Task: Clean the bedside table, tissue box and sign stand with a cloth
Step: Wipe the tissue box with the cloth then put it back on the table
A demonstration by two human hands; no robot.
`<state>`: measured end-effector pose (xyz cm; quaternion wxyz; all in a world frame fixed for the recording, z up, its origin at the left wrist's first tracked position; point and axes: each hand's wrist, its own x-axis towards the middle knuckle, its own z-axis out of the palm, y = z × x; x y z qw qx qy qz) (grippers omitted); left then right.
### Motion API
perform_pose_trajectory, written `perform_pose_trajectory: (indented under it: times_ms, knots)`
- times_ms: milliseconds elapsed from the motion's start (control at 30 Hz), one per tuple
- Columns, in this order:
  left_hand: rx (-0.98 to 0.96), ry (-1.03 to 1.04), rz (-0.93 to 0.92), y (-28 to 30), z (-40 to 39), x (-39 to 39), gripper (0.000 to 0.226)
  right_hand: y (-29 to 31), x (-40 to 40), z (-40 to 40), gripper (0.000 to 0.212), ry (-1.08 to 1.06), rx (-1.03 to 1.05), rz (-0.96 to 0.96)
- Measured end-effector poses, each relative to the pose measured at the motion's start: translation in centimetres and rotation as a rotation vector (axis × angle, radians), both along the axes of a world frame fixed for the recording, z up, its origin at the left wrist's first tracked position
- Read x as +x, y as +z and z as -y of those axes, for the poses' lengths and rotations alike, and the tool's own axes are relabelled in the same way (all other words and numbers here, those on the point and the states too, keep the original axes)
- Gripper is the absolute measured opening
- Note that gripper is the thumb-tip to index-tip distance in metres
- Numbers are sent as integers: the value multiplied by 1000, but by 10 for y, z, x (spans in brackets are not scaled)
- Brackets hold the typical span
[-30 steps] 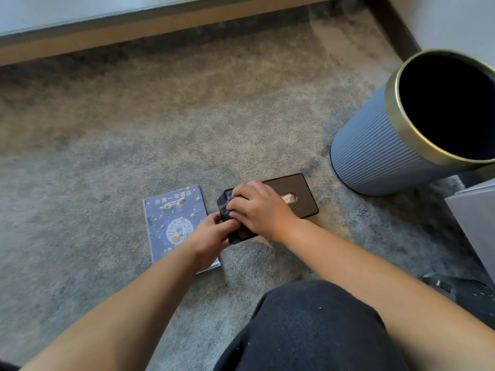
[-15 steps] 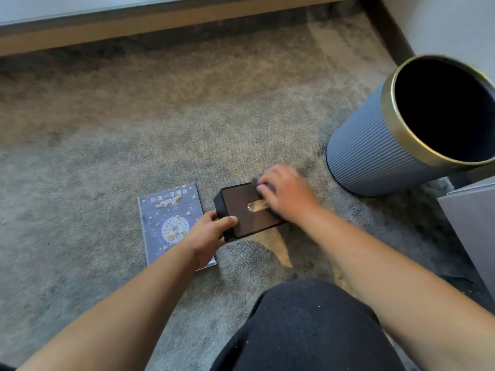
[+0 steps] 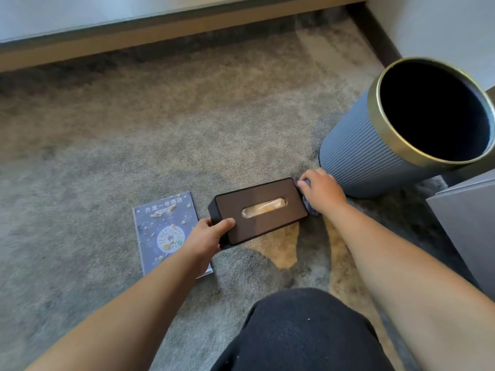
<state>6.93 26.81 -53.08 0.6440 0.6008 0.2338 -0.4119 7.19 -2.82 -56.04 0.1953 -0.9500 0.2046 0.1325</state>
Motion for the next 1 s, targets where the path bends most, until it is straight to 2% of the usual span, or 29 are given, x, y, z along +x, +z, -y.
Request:
perform_pose_trajectory:
  times_ms: [100, 267, 400, 600, 733, 800, 933, 1000]
  knots:
    - [47, 15, 1, -5, 2, -1, 40, 1, 5, -18, 22, 63, 85, 92]
    - [99, 29, 21, -6, 5, -4, 35, -8, -30, -39, 22, 100, -93, 140]
    - [106, 21, 14, -3, 6, -2, 38, -7, -71, -35, 21, 103, -57, 111]
    - [89, 9, 8, 4, 6, 1, 33, 16, -84, -20, 9, -270, 347, -74]
    - [86, -13, 7, 21, 5, 6, 23, 34, -67, -23, 19, -574, 656, 29]
    - [85, -11, 14, 36, 2, 12, 29, 44, -62, -27, 21, -627, 793, 36]
    - [74, -31, 47, 76, -12, 28, 20, 82, -55, -33, 26, -618, 868, 23]
    - [54, -36, 52, 103, -19, 36, 24, 111, -49, -37, 25, -631, 896, 71]
